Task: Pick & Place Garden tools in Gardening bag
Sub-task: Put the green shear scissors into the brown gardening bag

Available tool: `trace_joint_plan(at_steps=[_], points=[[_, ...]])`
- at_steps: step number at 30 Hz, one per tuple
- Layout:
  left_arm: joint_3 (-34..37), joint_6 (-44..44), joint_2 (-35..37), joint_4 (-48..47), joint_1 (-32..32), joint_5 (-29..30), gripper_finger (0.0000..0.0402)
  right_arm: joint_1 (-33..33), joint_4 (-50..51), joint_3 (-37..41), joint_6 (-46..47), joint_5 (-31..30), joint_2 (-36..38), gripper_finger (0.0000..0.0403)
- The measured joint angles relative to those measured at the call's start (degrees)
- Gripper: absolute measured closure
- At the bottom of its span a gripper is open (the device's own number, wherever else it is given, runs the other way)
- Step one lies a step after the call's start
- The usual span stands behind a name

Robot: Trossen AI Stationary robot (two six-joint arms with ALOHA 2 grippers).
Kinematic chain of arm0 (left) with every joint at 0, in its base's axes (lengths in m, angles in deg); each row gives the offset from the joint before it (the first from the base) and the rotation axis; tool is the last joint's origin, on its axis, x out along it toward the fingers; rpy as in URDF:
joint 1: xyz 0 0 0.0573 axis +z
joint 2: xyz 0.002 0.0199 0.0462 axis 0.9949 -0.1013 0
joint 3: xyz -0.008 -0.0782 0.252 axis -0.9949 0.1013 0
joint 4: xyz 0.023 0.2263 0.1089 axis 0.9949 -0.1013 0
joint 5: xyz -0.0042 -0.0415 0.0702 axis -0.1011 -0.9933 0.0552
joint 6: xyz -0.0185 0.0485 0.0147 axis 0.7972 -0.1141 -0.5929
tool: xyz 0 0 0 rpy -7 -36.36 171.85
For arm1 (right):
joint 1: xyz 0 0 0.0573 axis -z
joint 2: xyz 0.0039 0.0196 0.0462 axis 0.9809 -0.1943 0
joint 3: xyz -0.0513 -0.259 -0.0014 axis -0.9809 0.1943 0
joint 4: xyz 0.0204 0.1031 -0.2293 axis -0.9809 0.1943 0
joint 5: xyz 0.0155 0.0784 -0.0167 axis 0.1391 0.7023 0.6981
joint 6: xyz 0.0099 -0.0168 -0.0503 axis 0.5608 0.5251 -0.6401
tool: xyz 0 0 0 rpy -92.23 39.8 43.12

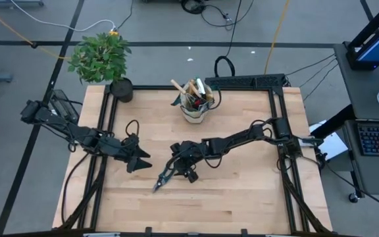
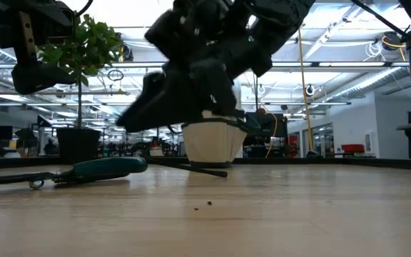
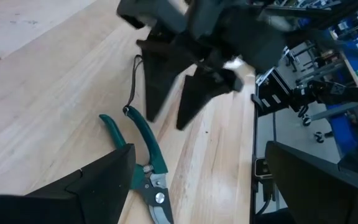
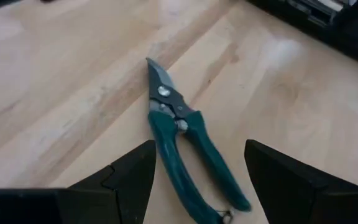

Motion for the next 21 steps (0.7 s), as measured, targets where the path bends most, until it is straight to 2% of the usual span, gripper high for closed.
trace_joint_plan(at_steps=[5, 10, 12, 15, 18, 21], points=[[0.0, -2.5, 0.0, 2.4, -1.1, 0.0, 0.0036, -0.5, 0.0, 0.3, 1.0, -10.5, 1.1, 0.0163], [0.0, -4.4, -1.6, 3.6, -3.0, 1.6, 0.0036, -1.2, 2.0, 0.1, 1.2, -24.6, 8.4, 0.0163], [0.0, -4.4, -3.8, 4.2, -3.8, 3.0, 0.0036, -1.6, 5.8, 0.2, 1.2, -29.0, 11.7, 0.0163], [0.0, -5.0, -9.1, 8.1, -4.5, 3.4, 0.0036, -1.9, 9.7, 0.2, 1.2, -32.1, 17.2, 0.0163], [-0.6, -5.3, -16.4, 13.0, -4.7, 3.4, 0.0036, -2.0, 13.7, 0.1, 2.2, -32.3, 22.4, 0.0163], [-2.7, -4.6, -23.3, 13.7, -4.2, 3.4, 0.0036, -2.1, 17.8, 0.1, 5.3, -32.2, 26.7, 0.0163]])
